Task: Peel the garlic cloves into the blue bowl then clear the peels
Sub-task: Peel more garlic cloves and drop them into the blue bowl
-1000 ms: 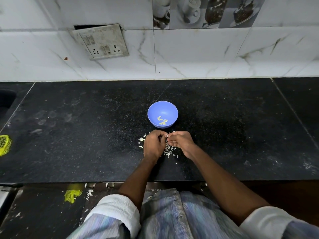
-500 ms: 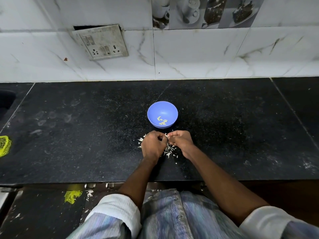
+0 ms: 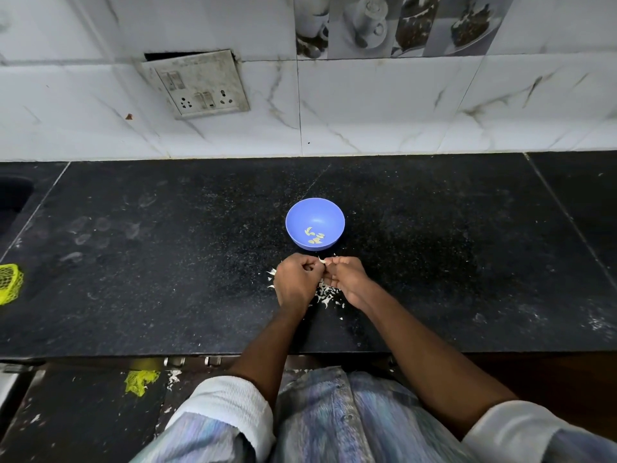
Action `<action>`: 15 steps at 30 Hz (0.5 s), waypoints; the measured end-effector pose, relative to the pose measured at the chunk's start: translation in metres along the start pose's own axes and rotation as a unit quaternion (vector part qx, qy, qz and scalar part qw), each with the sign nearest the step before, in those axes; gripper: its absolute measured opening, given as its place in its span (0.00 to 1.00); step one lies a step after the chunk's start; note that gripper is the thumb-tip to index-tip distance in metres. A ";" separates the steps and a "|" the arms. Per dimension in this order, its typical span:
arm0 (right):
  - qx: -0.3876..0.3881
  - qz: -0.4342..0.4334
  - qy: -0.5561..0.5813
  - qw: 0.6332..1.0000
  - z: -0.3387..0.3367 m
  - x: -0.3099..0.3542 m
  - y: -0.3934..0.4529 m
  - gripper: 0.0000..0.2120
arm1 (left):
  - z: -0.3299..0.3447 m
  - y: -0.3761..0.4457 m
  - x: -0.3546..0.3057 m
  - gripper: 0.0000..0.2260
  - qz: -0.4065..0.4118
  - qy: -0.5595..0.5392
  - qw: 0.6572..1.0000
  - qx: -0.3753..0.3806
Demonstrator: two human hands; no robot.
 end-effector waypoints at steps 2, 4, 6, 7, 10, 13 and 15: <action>-0.004 0.010 0.030 0.999 0.003 0.000 -0.001 0.05 | -0.003 -0.002 -0.007 0.05 0.066 0.131 0.989 -0.006; -0.011 0.018 0.048 0.999 0.003 0.002 -0.001 0.06 | -0.002 -0.001 -0.008 0.06 0.113 0.210 0.971 -0.015; -0.013 0.011 0.030 0.999 0.002 0.004 -0.001 0.04 | -0.002 0.000 -0.009 0.05 0.137 0.254 0.957 -0.022; -0.015 0.000 0.006 1.000 0.001 0.005 -0.002 0.04 | -0.002 0.001 -0.010 0.05 0.143 0.268 0.952 -0.025; -0.019 -0.039 -0.057 0.997 -0.003 0.008 -0.005 0.03 | -0.001 0.002 -0.007 0.06 0.129 0.255 0.958 -0.015; -0.021 -0.058 -0.044 0.997 -0.008 0.008 -0.007 0.04 | -0.002 0.005 0.000 0.04 0.082 0.104 0.991 0.023; -0.011 -0.054 -0.005 0.998 -0.011 0.007 -0.008 0.04 | -0.002 0.005 0.000 0.03 0.071 0.010 0.997 0.037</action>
Point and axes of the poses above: each hand's wrist, its own y-axis towards the middle knuckle, its own z-axis out of the palm, x = y × z, the point moved 5 cm from there along y, towards the middle knuckle, and after that the axes turned 10 degrees about x, right-handed, at the moved point
